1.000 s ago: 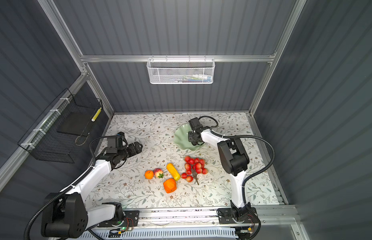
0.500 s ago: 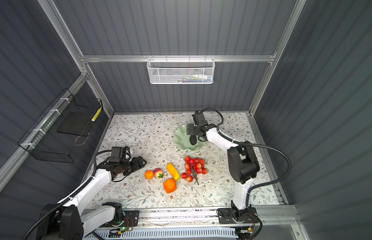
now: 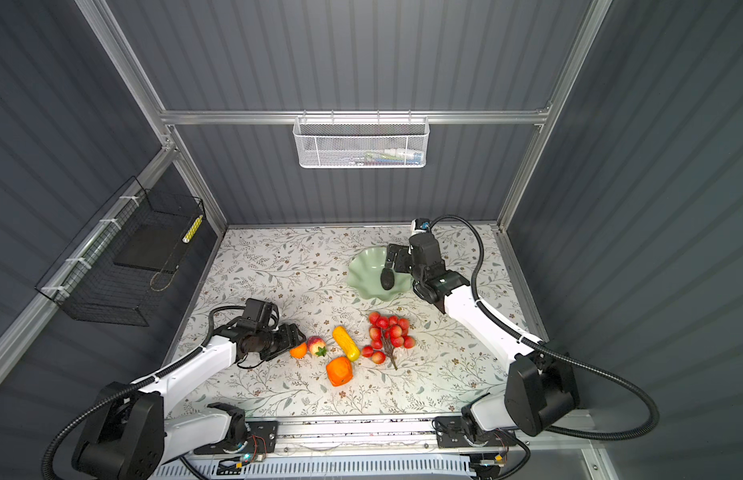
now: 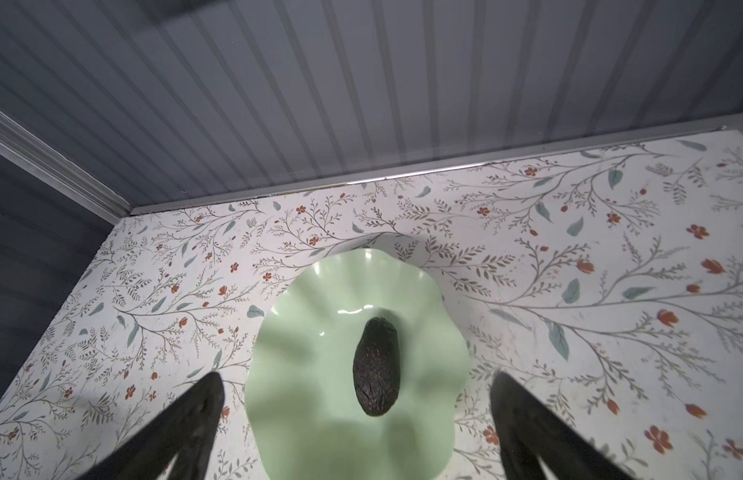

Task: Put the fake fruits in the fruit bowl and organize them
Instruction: 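Carry the avocado into the green bowl and release it with the right gripper, then grasp the small orange tangerine with the left gripper while the right gripper hovers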

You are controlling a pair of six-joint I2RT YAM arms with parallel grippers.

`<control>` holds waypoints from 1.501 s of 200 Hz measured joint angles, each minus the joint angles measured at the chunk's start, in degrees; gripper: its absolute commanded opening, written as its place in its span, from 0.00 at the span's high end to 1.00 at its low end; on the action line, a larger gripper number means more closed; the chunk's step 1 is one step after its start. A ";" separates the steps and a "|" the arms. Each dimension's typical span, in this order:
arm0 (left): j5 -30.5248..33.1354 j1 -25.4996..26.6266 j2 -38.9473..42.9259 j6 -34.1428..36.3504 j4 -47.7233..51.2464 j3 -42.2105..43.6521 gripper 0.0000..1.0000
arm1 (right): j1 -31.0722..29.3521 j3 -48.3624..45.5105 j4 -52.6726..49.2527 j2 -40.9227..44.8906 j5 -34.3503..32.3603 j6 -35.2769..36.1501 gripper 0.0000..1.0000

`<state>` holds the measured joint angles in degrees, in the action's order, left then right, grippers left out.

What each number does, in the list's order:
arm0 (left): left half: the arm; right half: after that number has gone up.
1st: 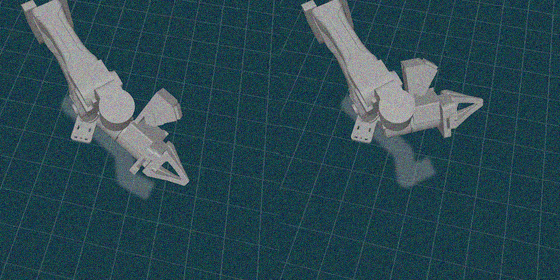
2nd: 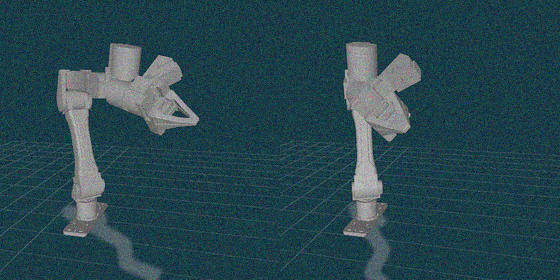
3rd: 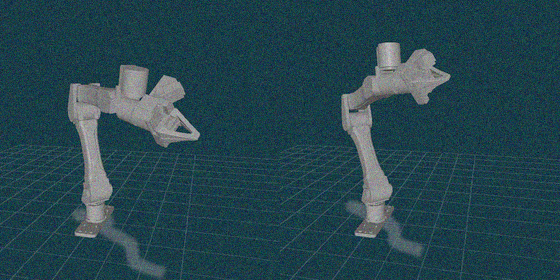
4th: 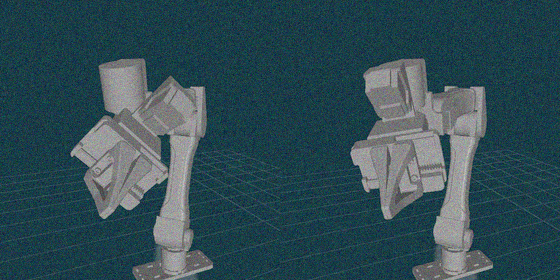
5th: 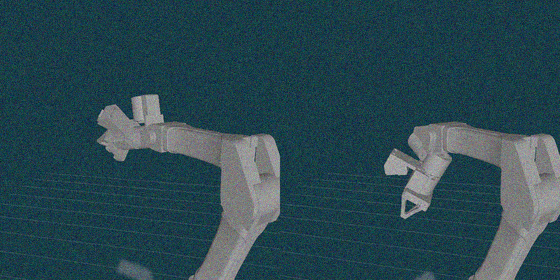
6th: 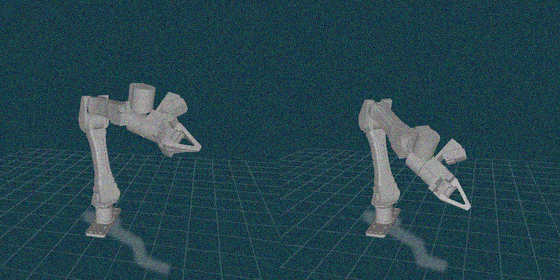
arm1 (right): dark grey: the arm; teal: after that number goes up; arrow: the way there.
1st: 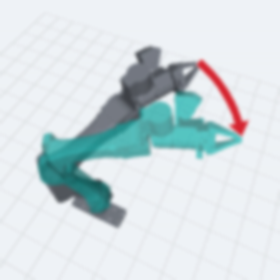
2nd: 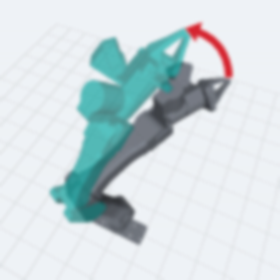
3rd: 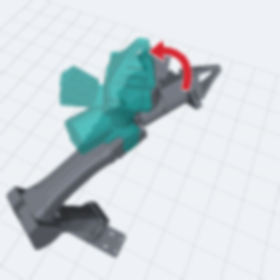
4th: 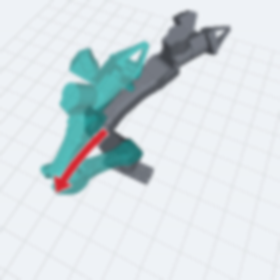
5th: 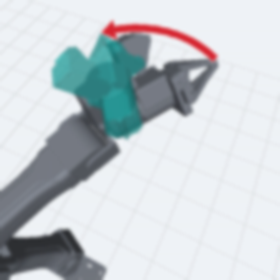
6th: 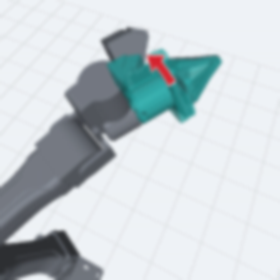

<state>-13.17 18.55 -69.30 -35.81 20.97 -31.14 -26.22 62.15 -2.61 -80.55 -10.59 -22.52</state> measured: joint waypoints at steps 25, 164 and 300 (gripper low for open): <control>-0.02 0.63 -1.44 -0.22 -0.87 0.48 0.36 | 0.04 -0.76 0.04 0.90 -0.50 -0.20 0.01; 3.72 0.94 2.97 3.54 5.60 -8.26 0.26 | 0.72 -2.60 0.90 1.27 -0.57 -1.09 0.01; -0.26 4.00 1.36 2.05 10.47 -2.86 0.33 | 1.05 -3.39 0.90 1.88 0.35 -1.73 0.01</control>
<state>-13.43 22.55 -67.94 -33.76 31.44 -34.00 -25.17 58.76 -1.72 -78.67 -10.24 -24.25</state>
